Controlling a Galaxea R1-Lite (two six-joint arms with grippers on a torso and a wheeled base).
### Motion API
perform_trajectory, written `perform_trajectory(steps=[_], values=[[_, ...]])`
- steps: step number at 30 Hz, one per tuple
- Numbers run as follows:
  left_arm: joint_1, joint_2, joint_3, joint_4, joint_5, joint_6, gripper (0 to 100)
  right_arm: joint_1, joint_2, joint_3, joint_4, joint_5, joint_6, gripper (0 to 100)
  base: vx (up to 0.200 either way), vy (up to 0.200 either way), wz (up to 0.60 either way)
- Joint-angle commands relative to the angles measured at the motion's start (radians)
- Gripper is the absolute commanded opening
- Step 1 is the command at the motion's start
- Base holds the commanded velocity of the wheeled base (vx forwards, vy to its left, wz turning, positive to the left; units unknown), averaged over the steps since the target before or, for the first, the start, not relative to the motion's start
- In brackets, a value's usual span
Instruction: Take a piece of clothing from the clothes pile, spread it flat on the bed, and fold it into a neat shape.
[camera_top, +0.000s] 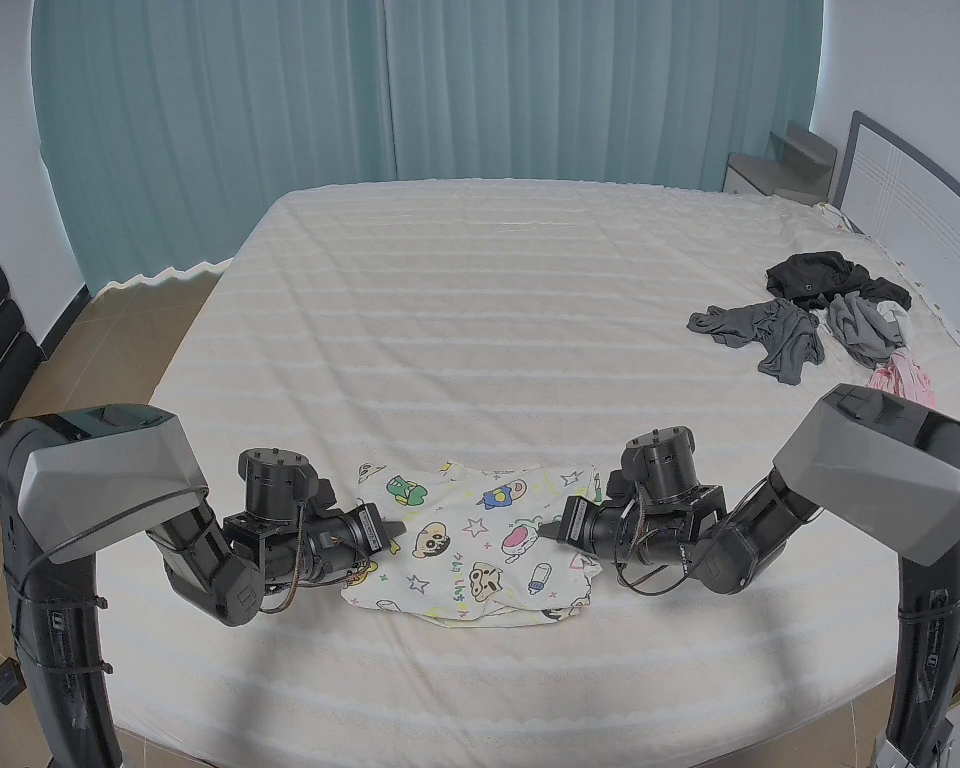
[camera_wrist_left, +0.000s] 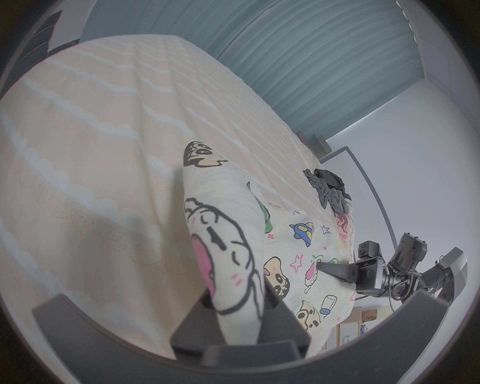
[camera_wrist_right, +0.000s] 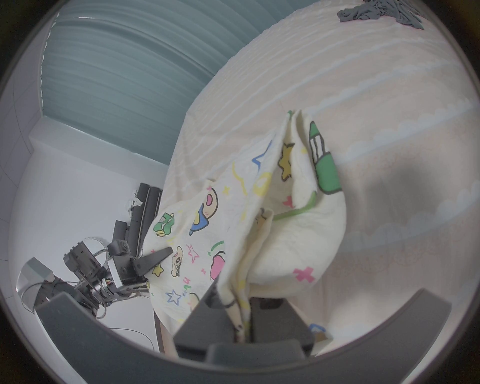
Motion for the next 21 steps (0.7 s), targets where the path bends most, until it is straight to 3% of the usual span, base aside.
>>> perform_trajectory(steps=[1, 9, 21], values=[[-0.026, -0.066, 0.005, 0.024, 0.036, 0.0, 0, 0.003, -0.083, 0.027, 0.002, 0.001, 0.011, 0, 0.0, 0.0, 0.0], [-0.073, -0.144, -0.007, 0.066, 0.078, -0.103, 0, 0.001, -0.172, 0.083, 0.003, 0.001, 0.016, 0, 0.0, 0.0, 0.0], [-0.118, -0.184, -0.049, 0.136, 0.079, -0.111, 0, -0.002, -0.212, 0.127, -0.001, -0.008, 0.057, 0, 0.0, 0.0, 0.0]])
